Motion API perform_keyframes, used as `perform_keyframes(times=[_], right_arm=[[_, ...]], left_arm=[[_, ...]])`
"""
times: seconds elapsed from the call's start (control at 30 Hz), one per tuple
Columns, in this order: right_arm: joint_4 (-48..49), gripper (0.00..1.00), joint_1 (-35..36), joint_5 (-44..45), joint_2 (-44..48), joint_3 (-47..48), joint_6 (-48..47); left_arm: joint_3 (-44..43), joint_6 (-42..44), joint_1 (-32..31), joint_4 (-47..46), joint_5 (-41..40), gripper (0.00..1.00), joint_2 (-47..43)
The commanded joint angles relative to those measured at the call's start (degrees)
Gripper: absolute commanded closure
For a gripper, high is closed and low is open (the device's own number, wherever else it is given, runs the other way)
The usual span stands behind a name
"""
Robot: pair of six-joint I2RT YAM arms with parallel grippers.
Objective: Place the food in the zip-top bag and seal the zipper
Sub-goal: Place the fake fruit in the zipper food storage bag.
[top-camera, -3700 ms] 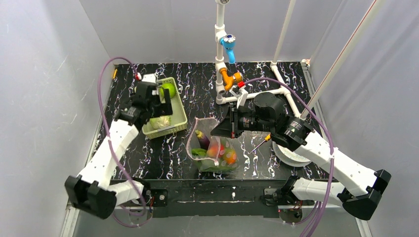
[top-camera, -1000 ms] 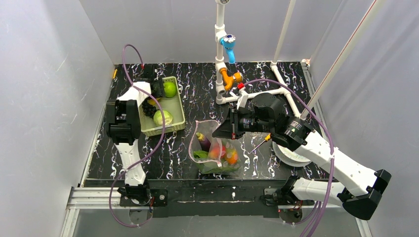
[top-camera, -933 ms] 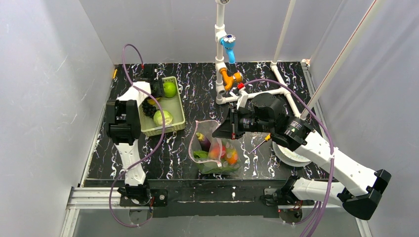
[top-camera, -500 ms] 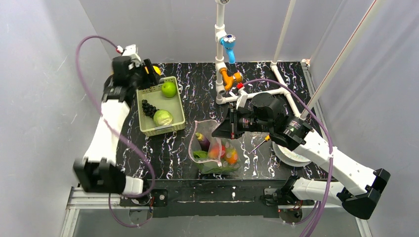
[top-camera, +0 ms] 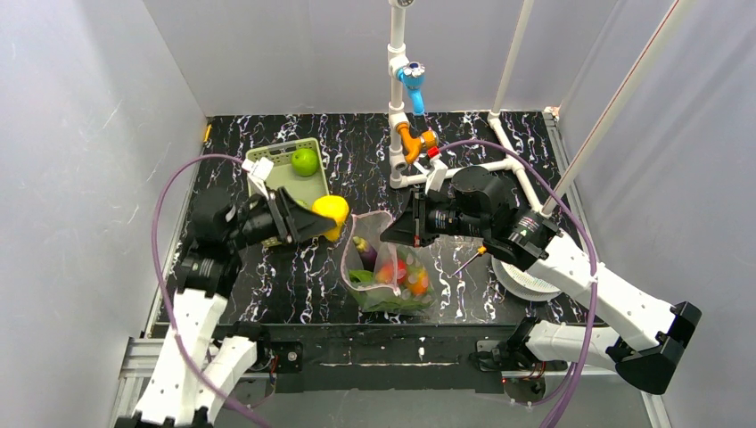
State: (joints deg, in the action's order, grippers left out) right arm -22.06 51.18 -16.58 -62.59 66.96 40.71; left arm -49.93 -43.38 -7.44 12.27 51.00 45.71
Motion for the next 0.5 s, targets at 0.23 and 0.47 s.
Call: perform_keyframes(times=[0.23, 0.47], right_arm=[[4.82, 0.99, 0.11, 0.83, 1.0, 1.63, 1.55], [5.42, 0.99, 0.2, -2.09, 1.13, 3.38, 2.56]], left_arm=[[2.48, -12.76, -13.69, -10.54, -1.46, 0.6, -14.77], [4.97, -12.83, -21.55, -11.92, -9.51, 0.58, -9.66]])
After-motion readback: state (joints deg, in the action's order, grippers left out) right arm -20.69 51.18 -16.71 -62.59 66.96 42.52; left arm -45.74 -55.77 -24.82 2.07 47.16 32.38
